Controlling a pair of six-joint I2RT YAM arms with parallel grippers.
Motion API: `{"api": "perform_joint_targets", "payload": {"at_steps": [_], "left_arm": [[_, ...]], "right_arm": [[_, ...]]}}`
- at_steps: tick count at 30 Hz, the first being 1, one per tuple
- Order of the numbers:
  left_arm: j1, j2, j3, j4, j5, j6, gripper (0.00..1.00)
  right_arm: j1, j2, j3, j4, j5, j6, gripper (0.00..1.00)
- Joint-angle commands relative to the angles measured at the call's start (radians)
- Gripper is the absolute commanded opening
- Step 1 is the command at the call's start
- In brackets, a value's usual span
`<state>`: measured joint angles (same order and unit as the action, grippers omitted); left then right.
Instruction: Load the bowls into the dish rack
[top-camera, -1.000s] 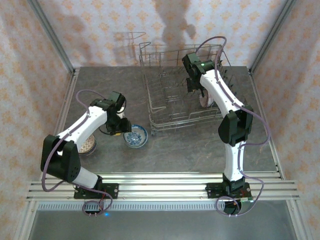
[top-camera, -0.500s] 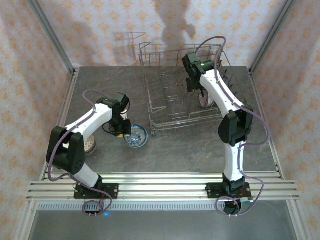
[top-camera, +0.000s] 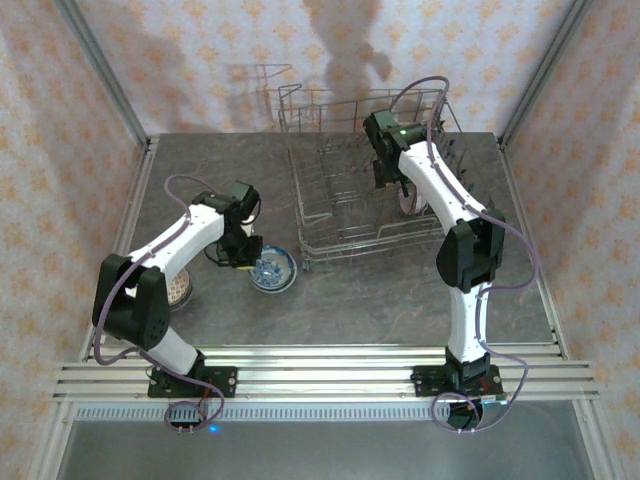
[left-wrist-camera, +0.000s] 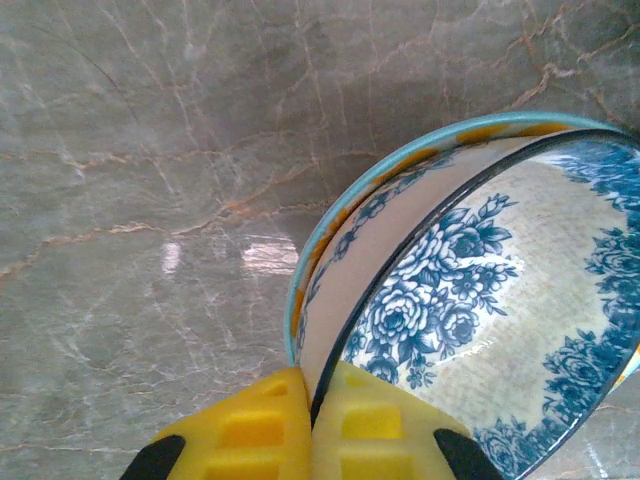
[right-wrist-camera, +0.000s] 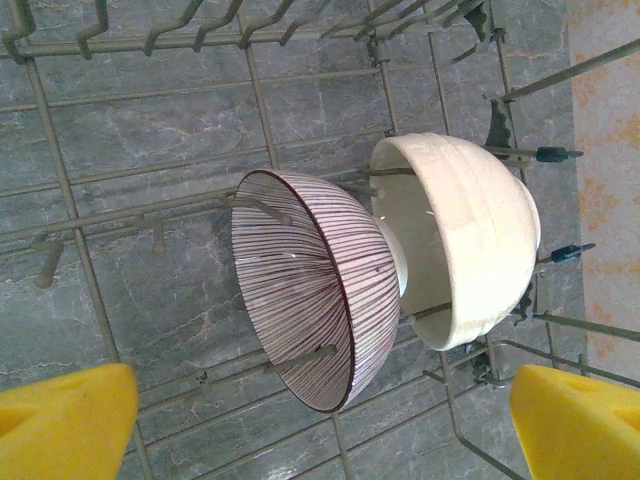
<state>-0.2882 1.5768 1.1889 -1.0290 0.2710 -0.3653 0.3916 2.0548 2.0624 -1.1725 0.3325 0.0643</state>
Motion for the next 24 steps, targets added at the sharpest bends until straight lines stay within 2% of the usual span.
{"api": "perform_joint_targets", "payload": {"at_steps": [1, 8, 14, 18, 24], "left_arm": [[-0.003, -0.057, 0.071, -0.042, -0.071, 0.015, 0.0], [0.014, -0.095, 0.17, -0.101, -0.135, 0.03, 0.0], [0.069, -0.155, 0.264, -0.126, -0.262, 0.032, 0.0], [0.07, -0.161, 0.372, -0.083, -0.312, 0.034, 0.0], [0.086, -0.107, 0.558, 0.003, -0.324, 0.06, 0.0]], "right_arm": [[-0.006, -0.036, -0.012, 0.016, 0.02, -0.019, 0.95], [-0.005, -0.058, -0.01, 0.024, 0.008, -0.036, 0.95], [-0.006, -0.048, 0.039, 0.02, -0.028, -0.03, 0.94], [-0.006, -0.008, 0.155, -0.03, -0.113, -0.025, 0.93], [-0.006, -0.11, 0.109, 0.115, -0.326, -0.071, 0.91]]}}
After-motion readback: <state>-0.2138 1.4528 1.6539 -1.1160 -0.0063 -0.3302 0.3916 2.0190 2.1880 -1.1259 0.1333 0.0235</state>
